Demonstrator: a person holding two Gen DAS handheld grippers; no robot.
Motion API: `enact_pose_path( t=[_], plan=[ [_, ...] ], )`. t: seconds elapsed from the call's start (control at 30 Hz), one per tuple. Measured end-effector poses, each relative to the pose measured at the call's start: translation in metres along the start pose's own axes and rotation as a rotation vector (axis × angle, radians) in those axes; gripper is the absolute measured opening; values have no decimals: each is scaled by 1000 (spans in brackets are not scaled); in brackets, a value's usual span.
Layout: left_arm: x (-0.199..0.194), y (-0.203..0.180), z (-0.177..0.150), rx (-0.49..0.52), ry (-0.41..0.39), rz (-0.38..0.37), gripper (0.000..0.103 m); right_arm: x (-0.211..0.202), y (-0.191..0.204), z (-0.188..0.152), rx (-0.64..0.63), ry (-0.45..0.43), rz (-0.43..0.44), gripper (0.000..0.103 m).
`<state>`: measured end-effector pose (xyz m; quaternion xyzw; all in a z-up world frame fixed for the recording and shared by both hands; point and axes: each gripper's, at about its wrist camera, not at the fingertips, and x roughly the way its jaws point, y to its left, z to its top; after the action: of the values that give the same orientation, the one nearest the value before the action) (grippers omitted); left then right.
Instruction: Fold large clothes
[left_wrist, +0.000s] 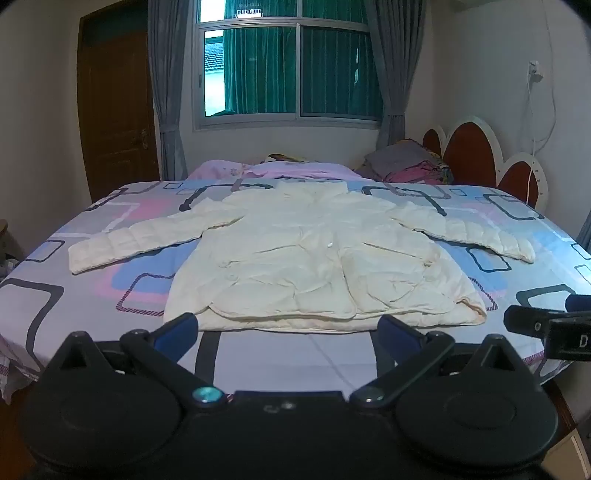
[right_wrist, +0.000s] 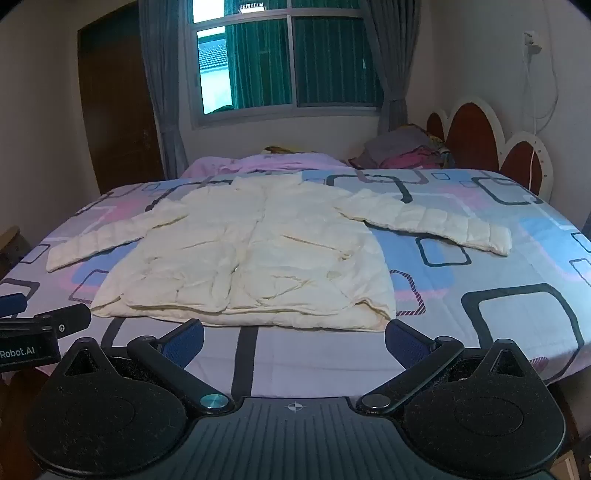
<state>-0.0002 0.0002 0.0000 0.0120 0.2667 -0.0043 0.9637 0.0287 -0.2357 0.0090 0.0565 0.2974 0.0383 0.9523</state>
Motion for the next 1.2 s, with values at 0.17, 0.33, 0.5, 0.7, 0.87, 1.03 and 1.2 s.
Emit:
enact_pose_path(
  t=[0.17,0.33,0.5,0.7,0.87,1.03,1.2],
  plan=[
    [0,0,0,1,7,1,103,1,1,0,4,0,4,103],
    [0,0,0,0,8,1,103,-1,0,-1,7,-2,5,103],
    [0,-1,-1,10,7,1,103,2,0,0,9,4,3,103],
    [1,-1,0,6,7,-3,103,1,2,0,6,1,1,103],
    [1,0,0,8,9,-1,103,1,2,1,6,1,3,103],
    [1,1,0,8,9,-2,103,1,2,1,9,2,3,103],
    [0,1,1,6,10,-1,103,0,2,2,9,3,5,103]
  ],
)
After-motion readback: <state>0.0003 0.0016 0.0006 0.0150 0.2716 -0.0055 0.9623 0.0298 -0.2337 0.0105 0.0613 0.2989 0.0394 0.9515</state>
